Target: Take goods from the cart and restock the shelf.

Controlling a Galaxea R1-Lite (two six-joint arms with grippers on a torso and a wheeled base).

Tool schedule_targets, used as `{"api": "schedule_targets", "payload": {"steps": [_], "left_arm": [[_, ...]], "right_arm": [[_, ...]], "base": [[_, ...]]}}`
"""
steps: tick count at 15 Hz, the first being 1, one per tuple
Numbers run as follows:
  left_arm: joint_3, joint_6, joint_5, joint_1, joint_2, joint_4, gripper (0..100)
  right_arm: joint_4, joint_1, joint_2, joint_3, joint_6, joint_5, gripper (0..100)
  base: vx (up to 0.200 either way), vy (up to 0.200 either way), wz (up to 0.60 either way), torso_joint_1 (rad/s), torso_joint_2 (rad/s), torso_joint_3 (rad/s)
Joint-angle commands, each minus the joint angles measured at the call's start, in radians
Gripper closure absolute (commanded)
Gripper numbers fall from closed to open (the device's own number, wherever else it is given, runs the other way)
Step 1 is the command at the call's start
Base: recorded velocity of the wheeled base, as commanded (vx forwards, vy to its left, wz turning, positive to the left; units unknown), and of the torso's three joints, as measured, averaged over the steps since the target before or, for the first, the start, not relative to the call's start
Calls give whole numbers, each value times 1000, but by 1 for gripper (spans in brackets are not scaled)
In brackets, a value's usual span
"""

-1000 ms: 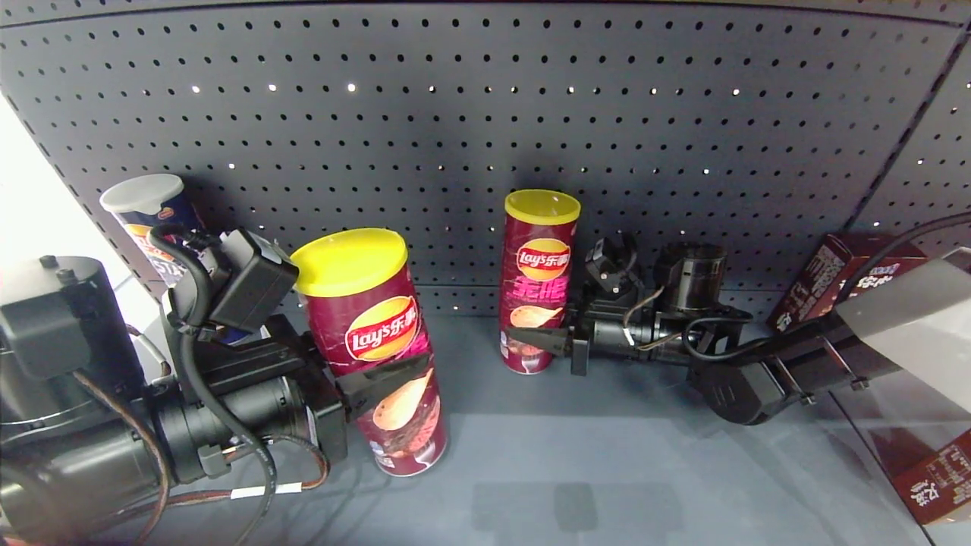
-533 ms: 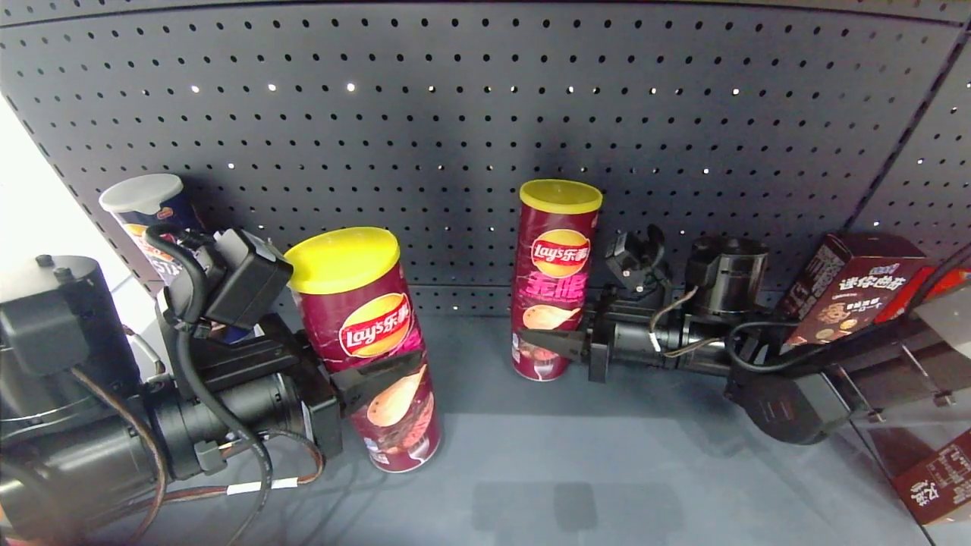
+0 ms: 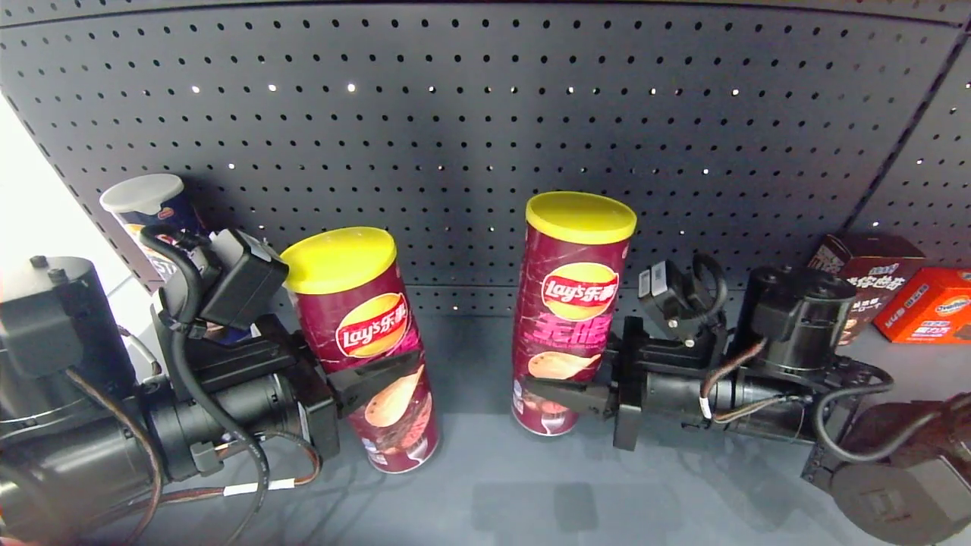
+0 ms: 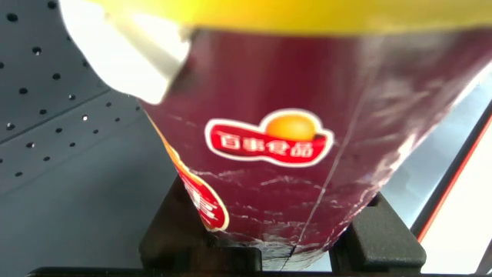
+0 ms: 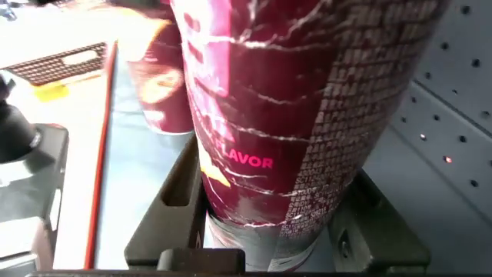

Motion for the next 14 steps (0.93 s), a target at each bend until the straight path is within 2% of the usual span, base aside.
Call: {"api": "schedule_targets", "payload": {"steps": [1,5,14], "left_arm": [[0,-1,-1,0,-1,0,100],[-1,-1,-1,0,1,0,100],[3,-1,-1,14,1,0,100]], "right_arm": [[-56,35,-23,88,0,0,100],[-97,87,-20,187,0,-52,100],[-174,101,37,237,-6,-44,100]], "base": [[0,0,0,0,0,0],[0,0,0,0,0,0],[0,0,0,0,0,0]]}}
